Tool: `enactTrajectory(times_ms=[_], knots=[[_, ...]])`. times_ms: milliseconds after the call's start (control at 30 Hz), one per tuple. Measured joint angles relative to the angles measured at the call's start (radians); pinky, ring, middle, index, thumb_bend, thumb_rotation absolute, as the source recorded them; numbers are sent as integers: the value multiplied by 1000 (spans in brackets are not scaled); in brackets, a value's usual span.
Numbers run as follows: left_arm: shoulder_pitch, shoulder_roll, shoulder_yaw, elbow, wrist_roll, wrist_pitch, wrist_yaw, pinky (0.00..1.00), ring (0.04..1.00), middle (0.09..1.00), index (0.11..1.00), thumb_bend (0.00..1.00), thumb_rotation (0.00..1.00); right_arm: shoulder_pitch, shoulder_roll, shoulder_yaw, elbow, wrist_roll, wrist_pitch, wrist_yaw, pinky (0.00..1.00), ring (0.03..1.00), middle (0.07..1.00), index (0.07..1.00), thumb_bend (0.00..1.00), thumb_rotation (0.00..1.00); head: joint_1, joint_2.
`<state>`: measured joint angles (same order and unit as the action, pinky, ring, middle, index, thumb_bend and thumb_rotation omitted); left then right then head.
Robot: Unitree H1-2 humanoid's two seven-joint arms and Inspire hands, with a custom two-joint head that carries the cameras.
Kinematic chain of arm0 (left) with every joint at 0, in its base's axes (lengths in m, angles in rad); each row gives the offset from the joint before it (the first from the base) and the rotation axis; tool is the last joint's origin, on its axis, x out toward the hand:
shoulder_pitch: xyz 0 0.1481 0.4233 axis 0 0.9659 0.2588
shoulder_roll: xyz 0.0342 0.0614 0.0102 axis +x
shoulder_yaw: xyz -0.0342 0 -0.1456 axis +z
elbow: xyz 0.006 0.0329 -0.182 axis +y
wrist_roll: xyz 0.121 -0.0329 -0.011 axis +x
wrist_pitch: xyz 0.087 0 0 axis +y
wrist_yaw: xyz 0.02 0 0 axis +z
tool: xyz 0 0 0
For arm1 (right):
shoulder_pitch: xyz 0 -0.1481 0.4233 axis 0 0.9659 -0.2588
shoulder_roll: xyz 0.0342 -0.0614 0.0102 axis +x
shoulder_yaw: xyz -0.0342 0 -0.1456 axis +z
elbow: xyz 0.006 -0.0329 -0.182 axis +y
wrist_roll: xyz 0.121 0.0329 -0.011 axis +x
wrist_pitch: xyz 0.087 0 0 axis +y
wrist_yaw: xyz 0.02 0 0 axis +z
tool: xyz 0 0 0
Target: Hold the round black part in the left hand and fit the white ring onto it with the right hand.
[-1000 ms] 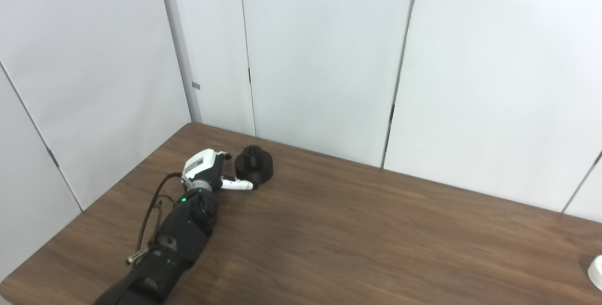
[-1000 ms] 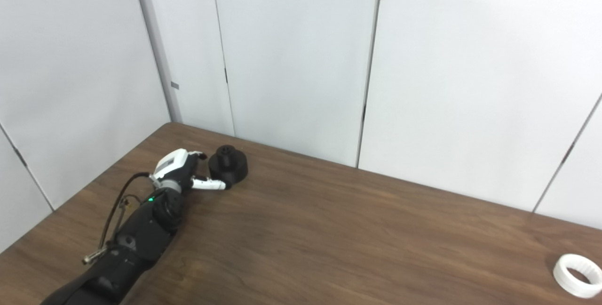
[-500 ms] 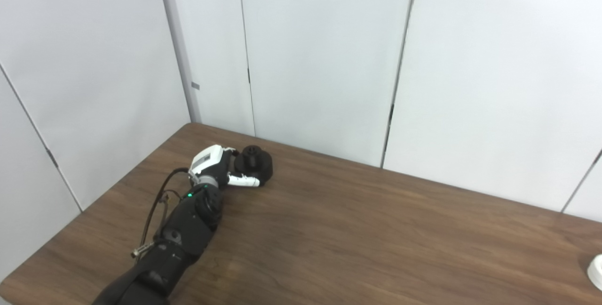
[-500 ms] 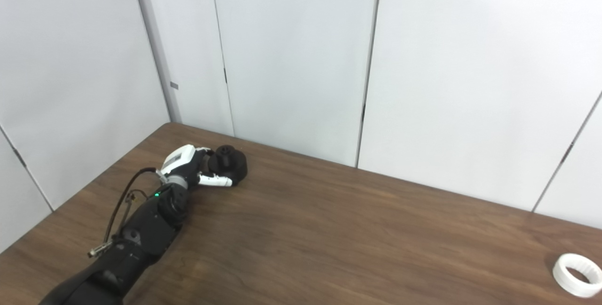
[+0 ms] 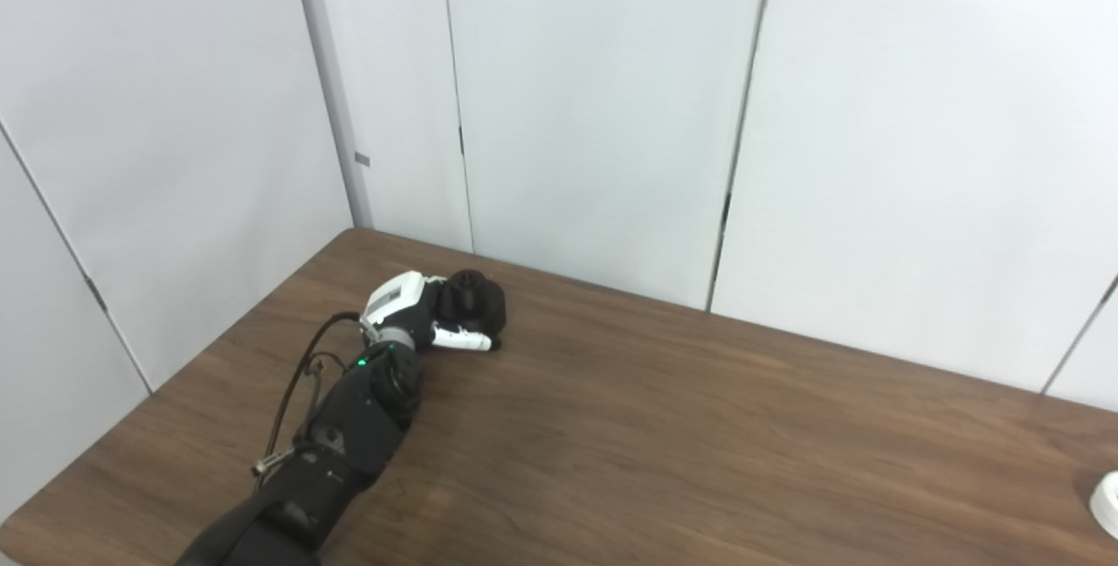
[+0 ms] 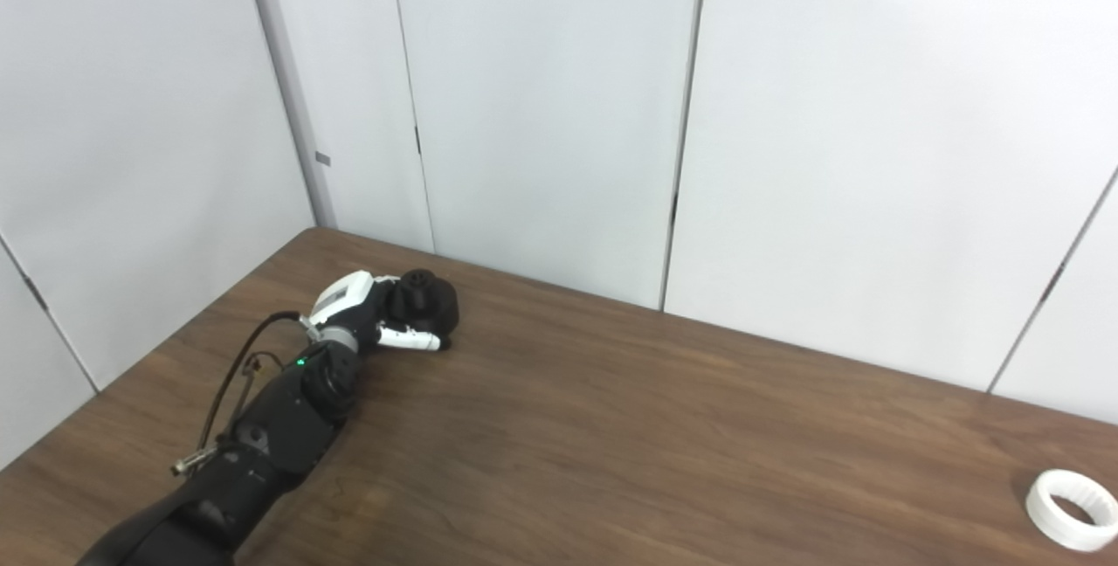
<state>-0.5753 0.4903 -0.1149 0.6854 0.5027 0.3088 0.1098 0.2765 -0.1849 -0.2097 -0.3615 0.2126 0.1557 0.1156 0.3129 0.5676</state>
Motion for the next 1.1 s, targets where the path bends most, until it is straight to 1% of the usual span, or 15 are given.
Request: enactTrajectory(times_ms=[167,300,467,500,567,600,633,700,767,800,967,1033,1100], knots=[[-11,-5,-2,1,0,0,1,918,963,942,847,1000,418,5,0,0,-9,0,2,0,862,908,911,878,797,953,-2,2],[-21,-6,-3,4,1,-1,9,899,948,919,805,1000,405,6,0,0,-10,-1,12,-1,867,911,909,873,796,958,-2,3],[-22,-14,1,3,0,0,23,884,925,873,708,1000,358,6,1,0,-12,-6,24,-3,889,923,916,882,817,964,2,8],[-22,-14,2,4,0,0,28,892,919,854,663,1000,331,6,1,0,-12,-7,24,-3,891,922,914,881,817,964,2,9],[-22,-17,3,4,0,0,41,915,907,819,579,939,229,6,1,0,-12,-6,24,-3,904,923,914,880,813,960,3,9],[-22,-18,3,4,0,0,45,932,905,805,539,785,161,6,1,0,-12,-5,24,-3,907,924,916,885,811,961,3,11],[-22,-20,3,4,0,0,46,946,902,792,510,658,109,6,1,0,-12,-4,24,-3,912,926,919,890,810,963,5,11],[-22,-22,2,4,0,0,50,944,879,764,487,559,64,6,1,0,-12,-3,25,-3,920,928,924,895,812,962,6,12],[-23,-23,0,4,1,-2,59,935,861,745,481,532,51,7,1,0,-12,-1,27,-3,919,927,923,893,808,960,6,14],[-24,-23,-3,6,2,-2,61,909,852,747,481,528,52,7,1,-1,-12,-1,27,-3,922,930,926,896,808,964,6,15],[-34,-17,-35,14,17,0,69,861,834,737,480,525,53,7,1,-1,-12,-2,27,-3,957,946,931,899,821,971,8,18],[-35,-15,-40,14,18,0,69,862,842,743,480,524,51,7,1,-1,-12,-2,27,-3,949,944,932,901,813,969,8,18],[-35,-12,-47,14,17,-2,68,836,830,738,479,524,51,7,1,-1,-12,-1,27,-3,922,940,930,900,812,968,3,23]])
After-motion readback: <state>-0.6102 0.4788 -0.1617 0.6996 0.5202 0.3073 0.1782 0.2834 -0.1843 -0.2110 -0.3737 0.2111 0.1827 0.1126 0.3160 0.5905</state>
